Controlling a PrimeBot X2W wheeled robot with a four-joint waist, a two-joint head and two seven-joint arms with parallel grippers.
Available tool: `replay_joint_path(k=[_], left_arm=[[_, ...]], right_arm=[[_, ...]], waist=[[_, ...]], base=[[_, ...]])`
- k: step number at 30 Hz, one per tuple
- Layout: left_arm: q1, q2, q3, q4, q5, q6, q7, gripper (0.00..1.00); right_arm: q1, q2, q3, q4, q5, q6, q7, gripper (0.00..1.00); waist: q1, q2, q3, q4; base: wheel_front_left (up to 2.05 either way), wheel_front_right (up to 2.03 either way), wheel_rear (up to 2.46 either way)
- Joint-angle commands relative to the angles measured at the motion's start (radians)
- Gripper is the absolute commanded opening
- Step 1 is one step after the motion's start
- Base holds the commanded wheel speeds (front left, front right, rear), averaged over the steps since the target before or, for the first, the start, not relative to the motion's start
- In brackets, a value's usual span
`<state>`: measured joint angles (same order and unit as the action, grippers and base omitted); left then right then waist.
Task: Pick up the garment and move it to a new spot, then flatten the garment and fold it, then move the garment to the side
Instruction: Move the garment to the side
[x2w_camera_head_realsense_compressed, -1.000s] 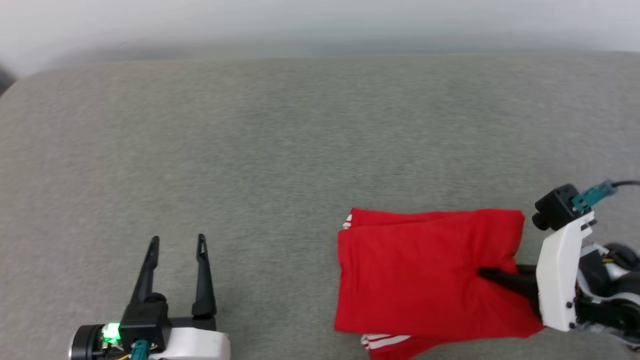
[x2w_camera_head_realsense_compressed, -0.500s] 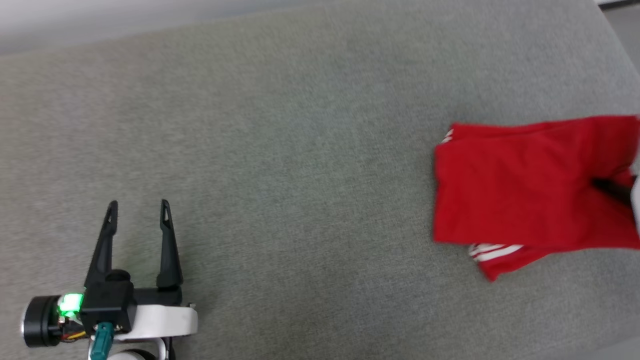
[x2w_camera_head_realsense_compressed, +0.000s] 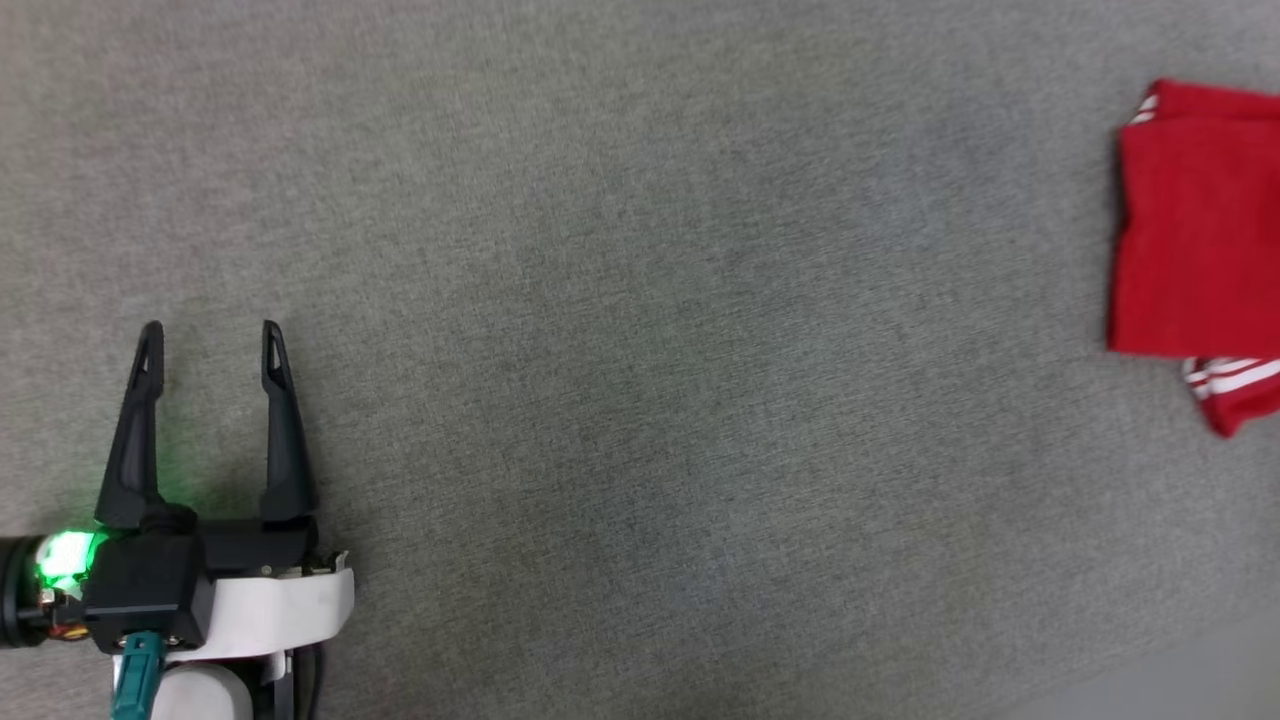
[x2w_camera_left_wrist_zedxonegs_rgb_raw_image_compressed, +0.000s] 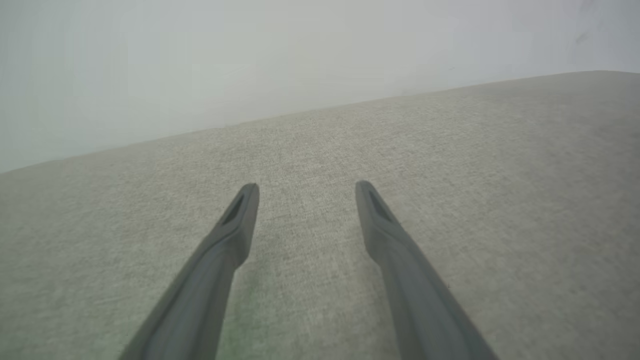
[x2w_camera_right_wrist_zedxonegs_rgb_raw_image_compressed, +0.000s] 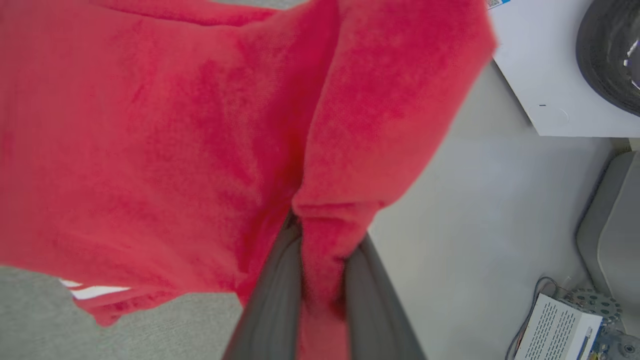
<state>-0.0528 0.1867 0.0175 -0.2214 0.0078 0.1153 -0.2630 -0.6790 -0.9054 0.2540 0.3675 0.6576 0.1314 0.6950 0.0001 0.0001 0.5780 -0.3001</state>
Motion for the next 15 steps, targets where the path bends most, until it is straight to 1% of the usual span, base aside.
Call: replay_joint_path(k=[1,5,10,11,12,13,14,15], left_arm=[[-0.021,0.008,0.004,-0.005,0.005,0.003,-0.002,1.00],[-0.028,0.019,0.010,-0.022,0.004,0.009,-0.001,1.00],[-0.024,0.016,0.005,-0.031,0.000,0.017,0.001,1.00],[-0.019,0.011,0.001,-0.029,-0.002,0.019,0.001,1.00],[-0.012,0.005,-0.004,-0.026,-0.005,0.019,0.001,1.00],[-0.005,0.000,-0.010,-0.022,-0.009,0.022,0.001,1.00],[-0.001,-0.006,-0.015,-0.019,-0.011,0.023,0.000,1.00],[0.005,-0.014,-0.020,-0.015,-0.012,0.024,0.000,1.00]], right_arm=[[-0.023,0.008,-0.019,0.019,-0.016,-0.002,-0.011,0.00],[-0.053,0.035,-0.073,0.081,-0.086,-0.001,-0.043,0.00],[-0.065,0.099,-0.106,0.135,-0.152,-0.001,-0.075,0.00],[-0.066,0.110,-0.115,0.148,-0.170,-0.001,-0.085,0.07],[-0.065,0.117,-0.121,0.161,-0.191,-0.001,-0.092,0.50],[-0.061,0.124,-0.125,0.172,-0.209,-0.001,-0.094,0.50],[-0.055,0.128,-0.129,0.179,-0.227,-0.001,-0.100,1.00],[-0.050,0.130,-0.135,0.183,-0.246,-0.001,-0.110,1.00]], waist=[[-0.0001,-0.0001,0.038,0.002],[-0.0001,-0.0001,0.063,0.009],[-0.0001,-0.0001,0.049,0.021],[-0.0001,-0.0001,0.038,0.024],[-0.0001,-0.0001,0.025,0.028],[-0.0001,-0.0001,0.008,0.032],[-0.0001,-0.0001,-0.010,0.038],[-0.0001,-0.0001,-0.030,0.044]], base=[[0.00,0.00,0.00],[0.00,0.00,0.00],[0.00,0.00,0.00],[0.00,0.00,0.00],[0.00,0.00,0.00],[0.00,0.00,0.00],[0.00,0.00,0.00],[0.00,0.00,0.00]])
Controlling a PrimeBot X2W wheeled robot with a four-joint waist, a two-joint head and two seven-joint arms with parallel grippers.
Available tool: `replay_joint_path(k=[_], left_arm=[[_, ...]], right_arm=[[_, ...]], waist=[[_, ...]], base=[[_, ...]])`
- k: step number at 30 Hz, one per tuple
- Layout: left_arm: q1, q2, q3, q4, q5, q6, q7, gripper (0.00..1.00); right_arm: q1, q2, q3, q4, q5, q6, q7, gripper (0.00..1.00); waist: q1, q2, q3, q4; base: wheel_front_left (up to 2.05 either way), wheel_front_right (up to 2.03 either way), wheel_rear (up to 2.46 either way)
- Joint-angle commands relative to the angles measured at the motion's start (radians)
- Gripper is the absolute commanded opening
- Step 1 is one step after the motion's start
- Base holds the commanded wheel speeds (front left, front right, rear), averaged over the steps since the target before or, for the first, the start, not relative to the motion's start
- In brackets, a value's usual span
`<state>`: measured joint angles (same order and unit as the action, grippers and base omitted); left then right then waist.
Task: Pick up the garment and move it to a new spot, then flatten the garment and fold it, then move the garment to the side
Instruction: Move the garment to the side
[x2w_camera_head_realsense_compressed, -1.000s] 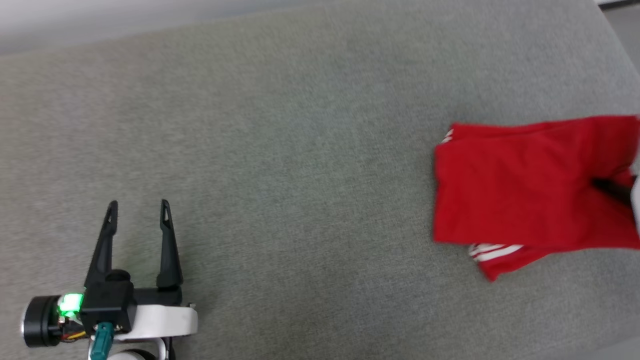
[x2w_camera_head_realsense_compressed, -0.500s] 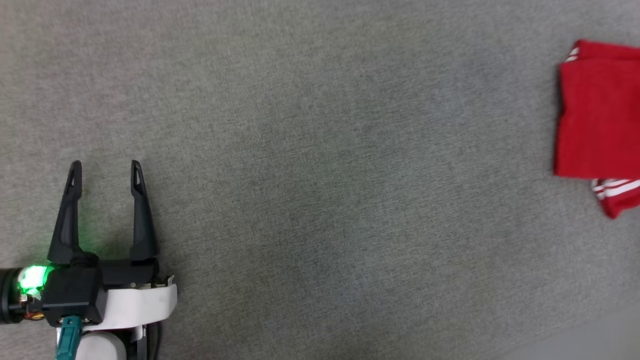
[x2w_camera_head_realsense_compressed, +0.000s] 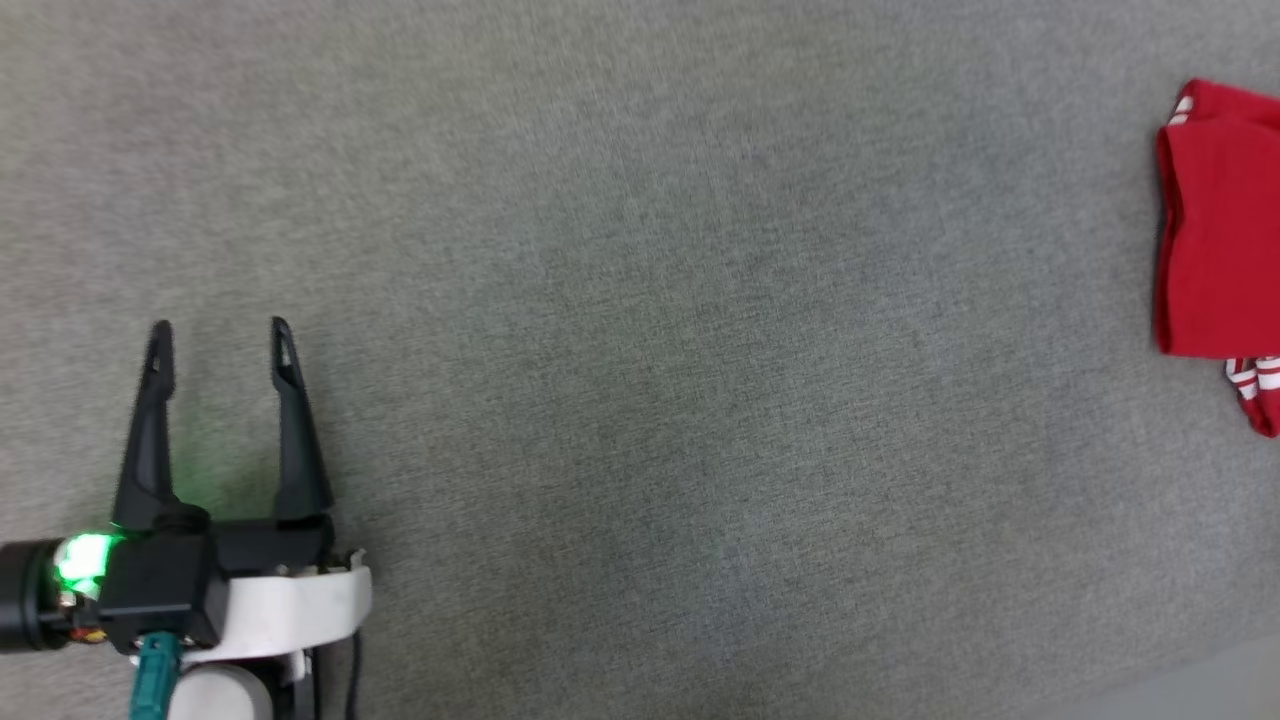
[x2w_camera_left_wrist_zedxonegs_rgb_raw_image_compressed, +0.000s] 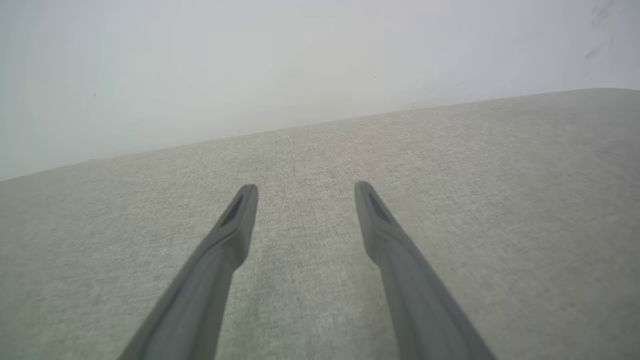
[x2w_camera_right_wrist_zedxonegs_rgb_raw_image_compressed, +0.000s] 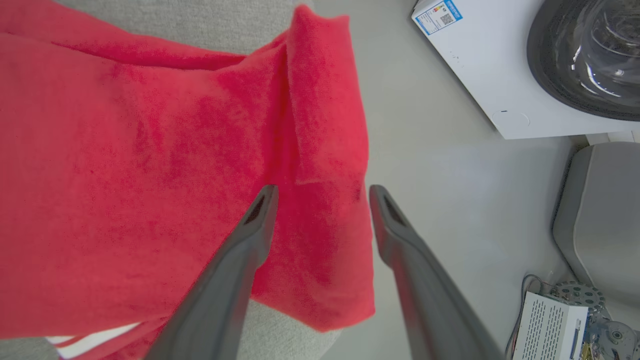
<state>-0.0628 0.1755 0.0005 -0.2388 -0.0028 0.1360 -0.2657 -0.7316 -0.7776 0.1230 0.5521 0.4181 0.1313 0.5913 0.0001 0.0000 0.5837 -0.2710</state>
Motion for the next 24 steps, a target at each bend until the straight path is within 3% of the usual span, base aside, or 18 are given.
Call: replay_joint_path(k=[1,7,11,18,24], left_arm=[[0.018,-0.010,-0.008,0.006,-0.005,0.005,0.002,1.00],[0.060,-0.046,-0.026,0.035,-0.017,0.014,0.001,1.00],[0.095,-0.063,-0.031,0.057,-0.024,0.017,0.001,1.00],[0.156,-0.088,-0.030,0.097,-0.037,0.023,0.001,1.00],[0.193,-0.101,-0.035,0.121,-0.039,0.019,0.001,1.00]], right_arm=[[0.008,0.002,-0.012,0.003,-0.023,-0.001,-0.017,1.00],[0.046,-0.025,-0.046,-0.038,-0.128,-0.001,-0.124,1.00],[0.072,0.005,-0.095,-0.086,-0.200,-0.001,-0.260,1.00],[0.120,0.150,-0.191,-0.163,-0.324,-0.001,-0.546,1.00],[0.191,0.300,-0.219,-0.222,-0.353,-0.001,-0.747,1.00]], waist=[[-0.0001,0.0000,-0.057,0.023],[-0.0001,0.0000,-0.182,0.067],[-0.0001,0.0000,-0.261,0.098],[-0.0001,0.0000,-0.377,0.143],[-0.0001,0.0000,-0.444,0.180]], base=[[0.00,0.00,0.00],[0.00,0.00,0.00],[0.00,0.00,0.00],[0.00,0.00,0.00],[0.00,0.00,0.00]])
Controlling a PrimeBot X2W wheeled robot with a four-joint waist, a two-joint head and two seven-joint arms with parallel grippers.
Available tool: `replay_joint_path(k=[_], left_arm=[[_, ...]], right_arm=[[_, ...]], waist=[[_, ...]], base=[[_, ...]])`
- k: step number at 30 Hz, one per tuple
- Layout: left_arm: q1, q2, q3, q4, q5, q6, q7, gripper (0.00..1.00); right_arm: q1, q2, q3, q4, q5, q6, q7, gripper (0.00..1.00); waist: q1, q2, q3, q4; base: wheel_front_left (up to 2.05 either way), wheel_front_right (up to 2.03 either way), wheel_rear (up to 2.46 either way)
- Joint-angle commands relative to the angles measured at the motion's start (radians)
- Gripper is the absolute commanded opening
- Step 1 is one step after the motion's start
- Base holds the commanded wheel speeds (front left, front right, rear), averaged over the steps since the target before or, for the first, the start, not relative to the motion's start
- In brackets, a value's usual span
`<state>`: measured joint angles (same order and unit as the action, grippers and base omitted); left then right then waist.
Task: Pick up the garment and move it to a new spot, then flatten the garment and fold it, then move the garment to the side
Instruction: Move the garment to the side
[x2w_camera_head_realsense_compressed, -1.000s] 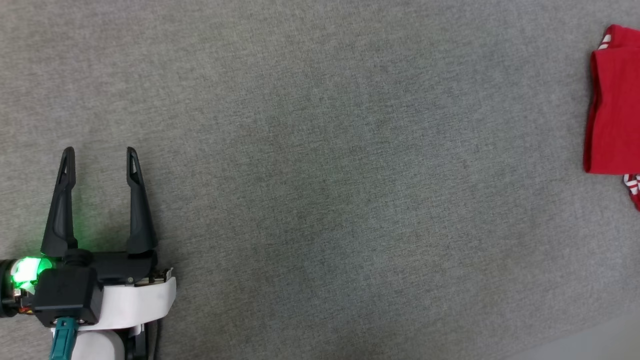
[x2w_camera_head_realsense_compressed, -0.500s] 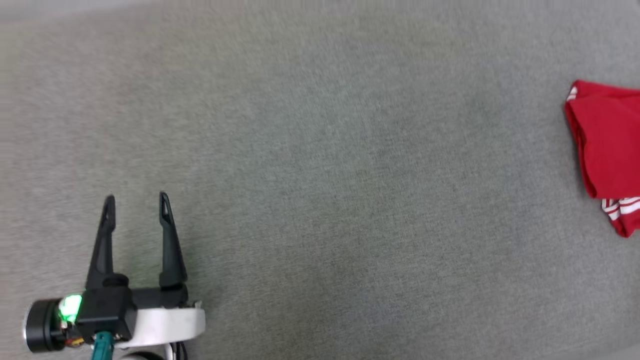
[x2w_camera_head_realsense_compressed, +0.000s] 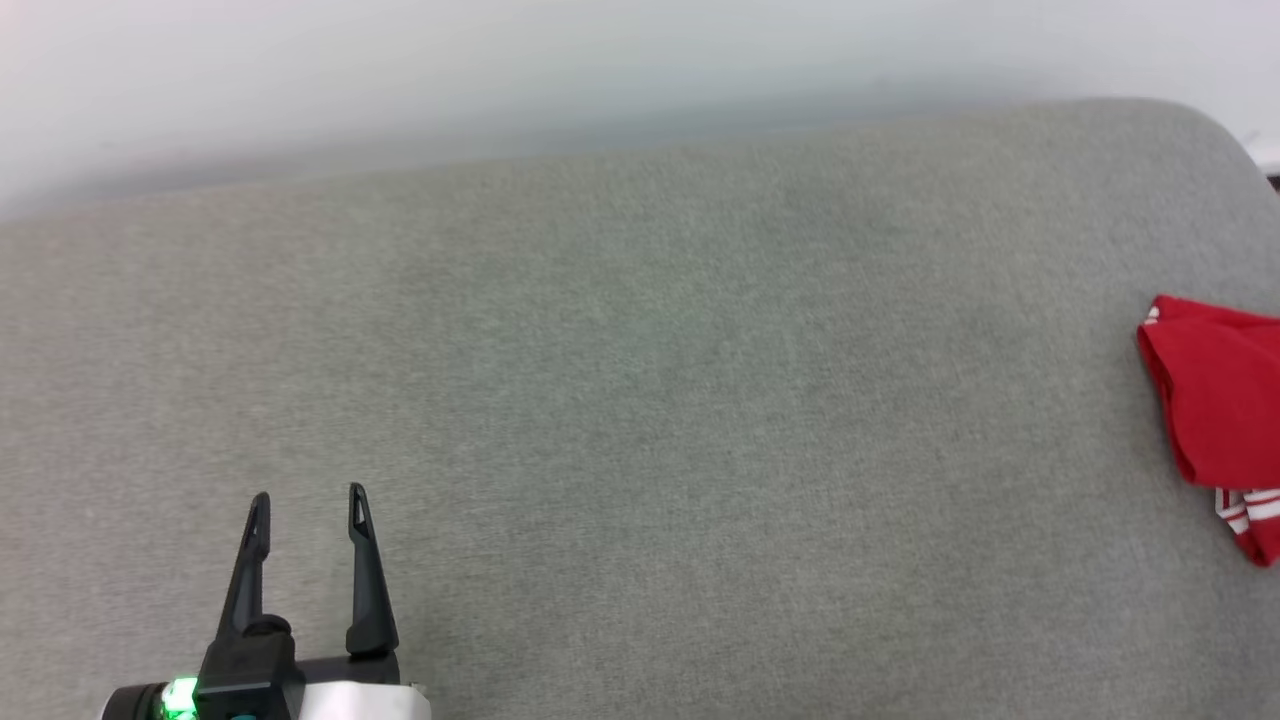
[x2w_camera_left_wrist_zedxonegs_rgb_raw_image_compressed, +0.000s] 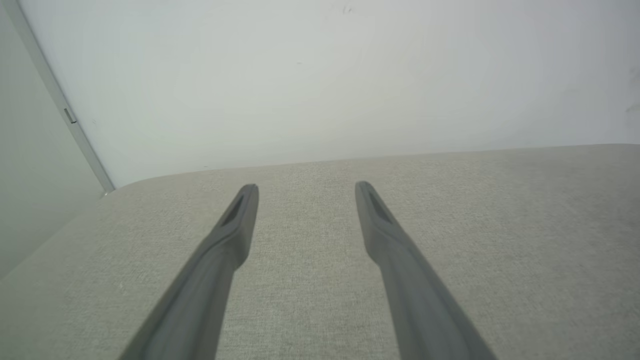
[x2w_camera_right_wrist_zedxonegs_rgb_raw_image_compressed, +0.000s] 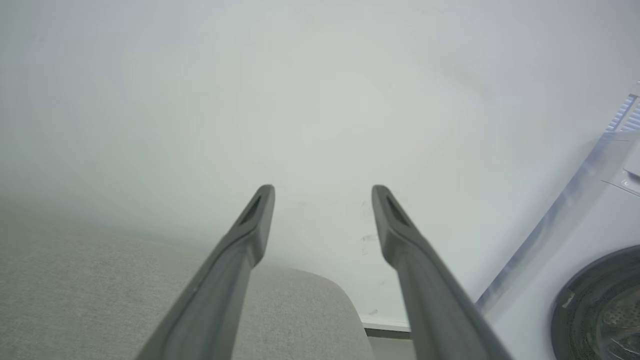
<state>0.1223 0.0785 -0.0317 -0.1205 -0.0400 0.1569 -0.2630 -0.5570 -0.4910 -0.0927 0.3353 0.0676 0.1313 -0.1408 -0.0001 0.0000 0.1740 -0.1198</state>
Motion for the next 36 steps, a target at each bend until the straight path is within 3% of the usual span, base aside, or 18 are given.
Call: replay_joint_path(k=[1,13,25,36], left_arm=[[0.014,-0.006,-0.003,0.007,-0.003,-0.003,-0.002,1.00],[0.063,-0.014,0.007,0.061,-0.001,-0.024,-0.002,1.00],[0.092,-0.016,0.007,0.104,0.012,-0.055,-0.002,1.00],[0.100,-0.018,-0.004,0.118,0.021,-0.076,-0.002,1.00]], right_arm=[[0.032,0.037,-0.006,-0.015,0.002,-0.001,-0.041,1.00],[0.333,0.295,0.033,-0.167,0.045,-0.001,-0.122,1.00],[0.578,0.409,0.052,-0.242,0.087,-0.001,-0.123,1.00],[0.712,0.442,0.053,-0.343,0.080,-0.001,-0.123,1.00]], waist=[[0.0001,0.0000,-0.044,0.035],[0.0001,0.0000,-0.140,0.083],[0.0001,0.0000,-0.188,0.119],[0.0001,0.0000,-0.205,0.142]], base=[[0.00,0.00,0.00],[0.00,0.00,0.00],[0.00,0.00,0.00],[0.00,0.00,0.00]])
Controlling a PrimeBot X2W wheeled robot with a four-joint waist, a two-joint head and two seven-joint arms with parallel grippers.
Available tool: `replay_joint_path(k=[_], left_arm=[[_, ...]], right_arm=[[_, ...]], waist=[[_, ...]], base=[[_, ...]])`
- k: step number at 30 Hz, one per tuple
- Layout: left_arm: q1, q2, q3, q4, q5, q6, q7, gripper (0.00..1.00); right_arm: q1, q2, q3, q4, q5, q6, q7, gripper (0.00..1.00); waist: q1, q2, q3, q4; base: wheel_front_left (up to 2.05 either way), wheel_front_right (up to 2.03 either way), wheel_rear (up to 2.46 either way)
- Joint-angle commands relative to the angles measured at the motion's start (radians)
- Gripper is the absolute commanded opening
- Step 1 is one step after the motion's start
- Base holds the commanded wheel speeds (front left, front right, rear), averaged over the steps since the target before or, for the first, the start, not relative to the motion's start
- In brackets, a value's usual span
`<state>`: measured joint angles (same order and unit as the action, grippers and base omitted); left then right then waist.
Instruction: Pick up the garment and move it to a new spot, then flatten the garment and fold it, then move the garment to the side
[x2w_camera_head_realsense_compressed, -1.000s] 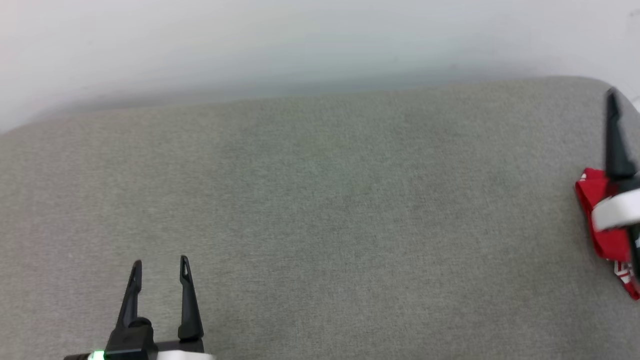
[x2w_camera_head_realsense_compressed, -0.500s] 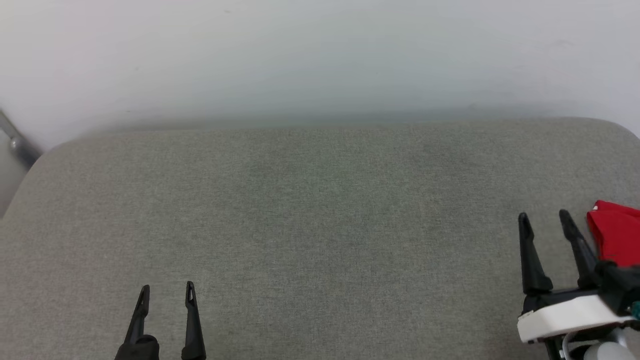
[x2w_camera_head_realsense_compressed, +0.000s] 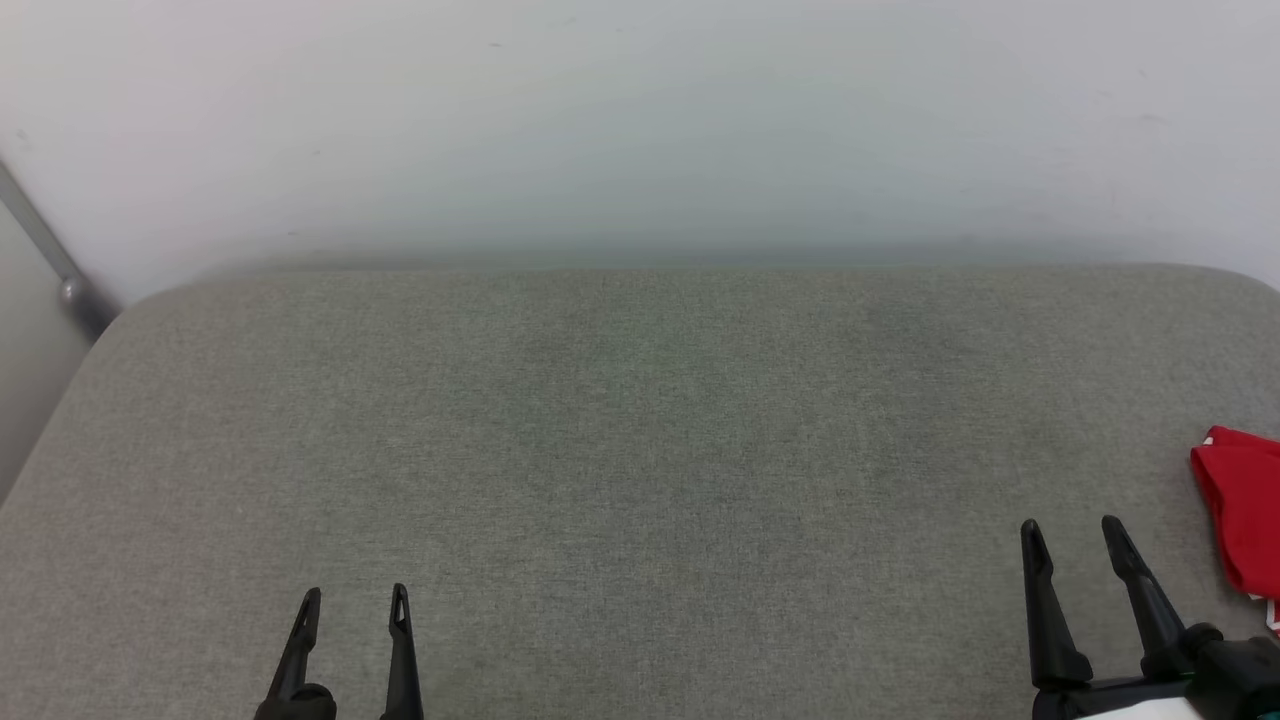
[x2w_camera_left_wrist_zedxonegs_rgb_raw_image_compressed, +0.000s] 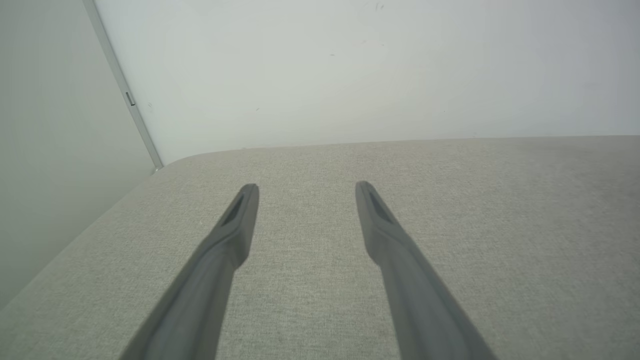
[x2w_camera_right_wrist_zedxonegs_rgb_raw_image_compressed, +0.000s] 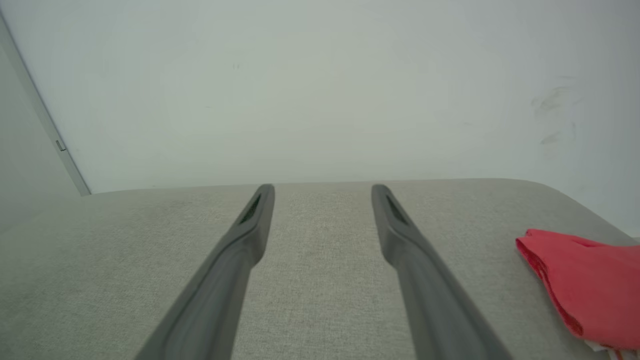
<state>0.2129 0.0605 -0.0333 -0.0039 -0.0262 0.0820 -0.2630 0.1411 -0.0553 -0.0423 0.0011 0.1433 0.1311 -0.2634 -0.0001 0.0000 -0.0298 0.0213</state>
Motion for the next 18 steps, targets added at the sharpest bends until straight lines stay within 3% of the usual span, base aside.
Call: replay_joint_path(k=[1,16,17,18], left_arm=[[0.010,0.000,-0.002,0.002,0.006,-0.002,-0.002,1.00],[0.008,-0.004,-0.001,0.014,-0.001,-0.005,-0.002,1.00],[0.004,-0.004,0.000,0.012,0.002,-0.003,0.000,0.00],[0.004,-0.004,0.000,0.020,0.002,-0.003,0.000,0.00]], right_arm=[[0.022,0.007,0.007,-0.013,0.007,-0.001,-0.001,1.00],[0.060,0.007,0.020,-0.030,0.049,-0.001,-0.001,1.00],[0.050,0.003,0.020,-0.026,0.050,0.000,0.000,0.00],[0.050,0.003,0.020,-0.018,0.050,0.000,0.000,0.00]], waist=[[0.0001,0.0000,-0.002,0.001],[0.0001,0.0000,-0.003,0.003],[0.0001,0.0000,-0.003,0.003],[0.0001,0.0000,-0.003,0.003]], base=[[0.00,0.00,0.00],[0.00,0.00,0.00],[0.00,0.00,0.00],[0.00,0.00,0.00]])
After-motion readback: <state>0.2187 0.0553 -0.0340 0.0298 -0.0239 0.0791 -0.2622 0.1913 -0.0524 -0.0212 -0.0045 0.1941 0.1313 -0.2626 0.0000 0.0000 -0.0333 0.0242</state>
